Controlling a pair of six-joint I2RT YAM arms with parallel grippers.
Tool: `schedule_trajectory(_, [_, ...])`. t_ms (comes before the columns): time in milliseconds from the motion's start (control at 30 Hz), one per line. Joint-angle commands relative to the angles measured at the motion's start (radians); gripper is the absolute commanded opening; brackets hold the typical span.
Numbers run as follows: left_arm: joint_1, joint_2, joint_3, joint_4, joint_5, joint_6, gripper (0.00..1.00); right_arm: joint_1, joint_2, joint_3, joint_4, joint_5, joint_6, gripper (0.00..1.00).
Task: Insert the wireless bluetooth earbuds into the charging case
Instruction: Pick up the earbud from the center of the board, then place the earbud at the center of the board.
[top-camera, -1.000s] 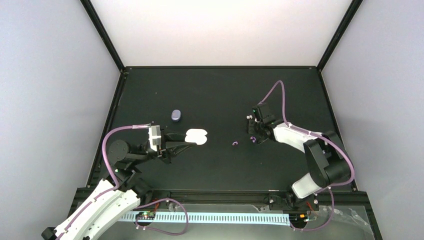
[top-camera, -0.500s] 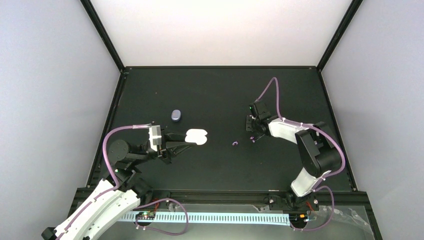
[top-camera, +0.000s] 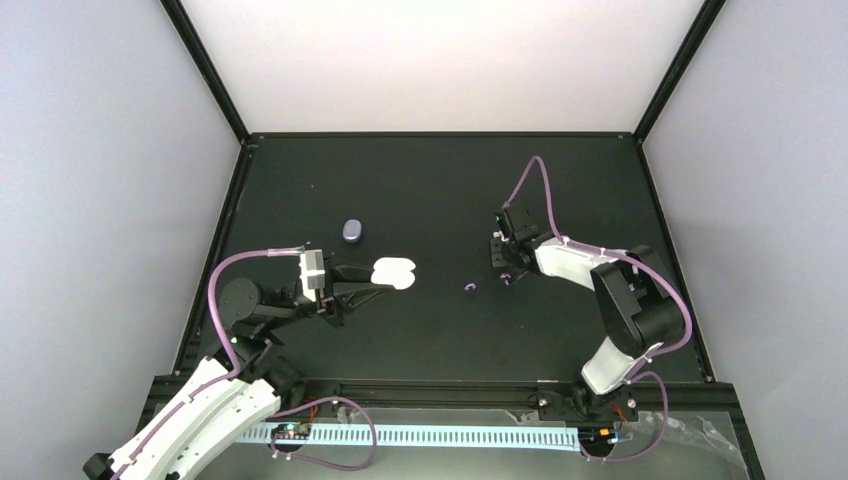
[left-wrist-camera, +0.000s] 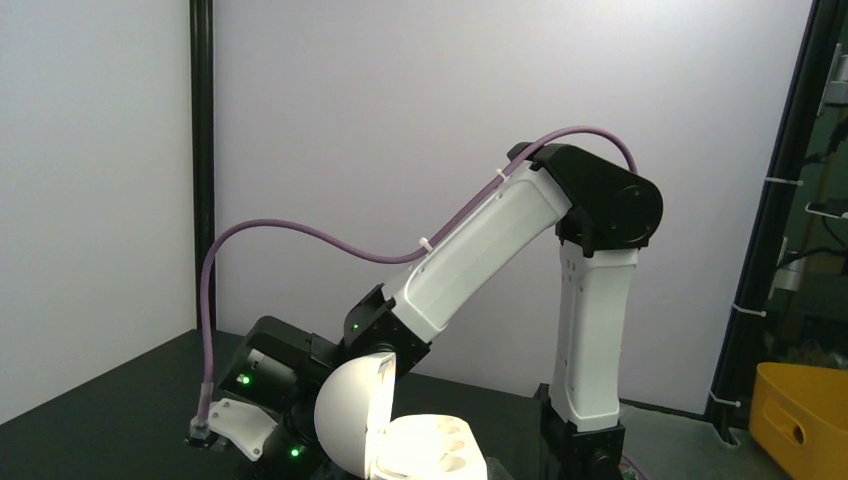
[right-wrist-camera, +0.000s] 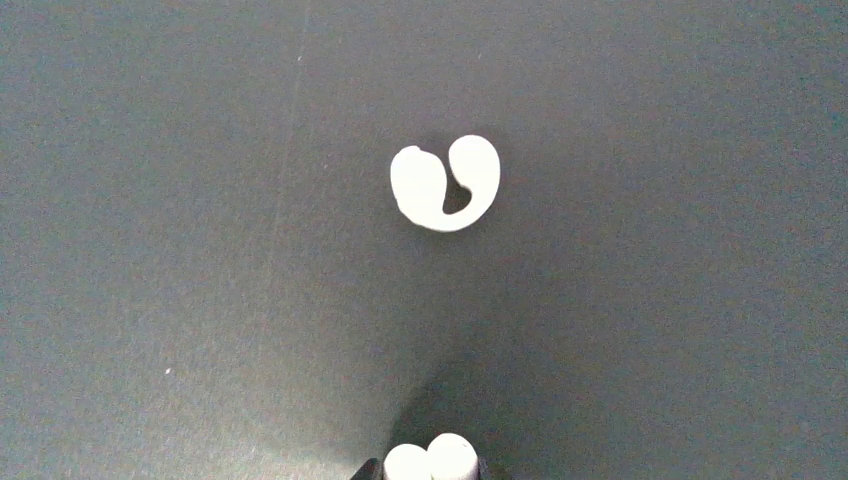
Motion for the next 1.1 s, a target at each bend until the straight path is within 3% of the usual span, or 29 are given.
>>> schedule_trajectory(0, [0.004, 0.006, 0.003, 0.011, -0.004, 0.008, 0.01, 0.025, -0.061, 0.01, -0.044, 0.045, -0.067, 0.21])
schedule_trajectory(233, [0.005, 0.001, 0.003, 0.015, -0.006, 0.006, 0.02, 0.126, -0.125, 0.055, -0.054, -0.013, -0.188, 0.19])
schedule_trajectory(533, [0.004, -0.014, 0.0, 0.014, -0.005, 0.004, 0.02, 0.311, 0.01, 0.155, -0.064, -0.026, -0.435, 0.21])
schedule_trajectory(767, [0.005, -0.025, 0.0, 0.009, -0.004, 0.003, 0.02, 0.33, 0.116, 0.254, -0.094, -0.04, -0.543, 0.23])
schedule_trajectory(1067, [0.004, -0.028, 0.003, 0.004, -0.007, 0.009, 0.01, 0.331, 0.18, 0.267, -0.113, -0.078, -0.528, 0.26])
